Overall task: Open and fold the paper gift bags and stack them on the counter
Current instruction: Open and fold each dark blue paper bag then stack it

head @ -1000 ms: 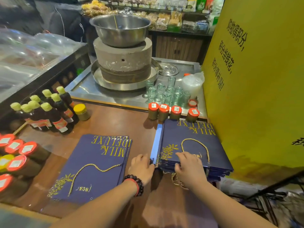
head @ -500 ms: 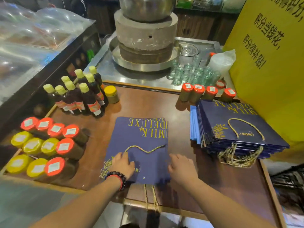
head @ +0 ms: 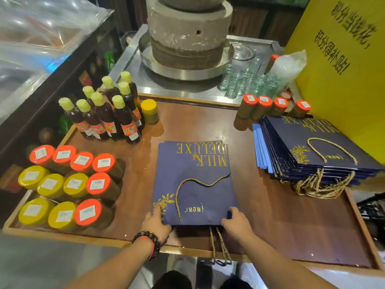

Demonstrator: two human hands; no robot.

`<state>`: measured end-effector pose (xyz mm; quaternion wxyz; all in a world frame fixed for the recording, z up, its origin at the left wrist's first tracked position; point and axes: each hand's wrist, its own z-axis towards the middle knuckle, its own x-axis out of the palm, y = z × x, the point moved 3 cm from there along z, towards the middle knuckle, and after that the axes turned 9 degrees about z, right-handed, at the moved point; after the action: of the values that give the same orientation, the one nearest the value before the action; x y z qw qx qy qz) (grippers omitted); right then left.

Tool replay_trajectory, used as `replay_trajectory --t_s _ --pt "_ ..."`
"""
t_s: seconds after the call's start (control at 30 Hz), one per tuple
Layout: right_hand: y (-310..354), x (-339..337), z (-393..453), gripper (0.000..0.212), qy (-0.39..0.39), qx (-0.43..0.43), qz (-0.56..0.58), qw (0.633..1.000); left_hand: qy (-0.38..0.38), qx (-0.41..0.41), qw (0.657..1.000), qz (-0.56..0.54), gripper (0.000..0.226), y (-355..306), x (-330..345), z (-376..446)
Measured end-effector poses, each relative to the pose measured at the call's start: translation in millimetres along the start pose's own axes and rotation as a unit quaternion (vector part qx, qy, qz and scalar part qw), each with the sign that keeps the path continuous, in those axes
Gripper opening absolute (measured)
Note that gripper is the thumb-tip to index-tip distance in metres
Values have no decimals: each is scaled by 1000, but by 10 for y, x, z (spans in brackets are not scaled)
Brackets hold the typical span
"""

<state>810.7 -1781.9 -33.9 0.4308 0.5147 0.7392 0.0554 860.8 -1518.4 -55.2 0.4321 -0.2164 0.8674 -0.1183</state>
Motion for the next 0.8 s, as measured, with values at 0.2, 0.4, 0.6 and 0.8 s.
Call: replay_trajectory --t_s 0.2,0.4,0.6,0.8 --pt "93 -222 -146 36 -78 22 48 996 -31 19 996 81 64 -63 -203 -185" --pt "79 -478 -324 47 -102 31 141 984 -52 93 990 90 75 -219 -573 -434" --pt "101 -781 -449 21 -133 32 242 961 -64 128 979 148 72 -626 -905 -611" --pt "147 -1302 -538 23 -128 10 277 952 -75 151 955 243 50 -1226 -1076 -715"
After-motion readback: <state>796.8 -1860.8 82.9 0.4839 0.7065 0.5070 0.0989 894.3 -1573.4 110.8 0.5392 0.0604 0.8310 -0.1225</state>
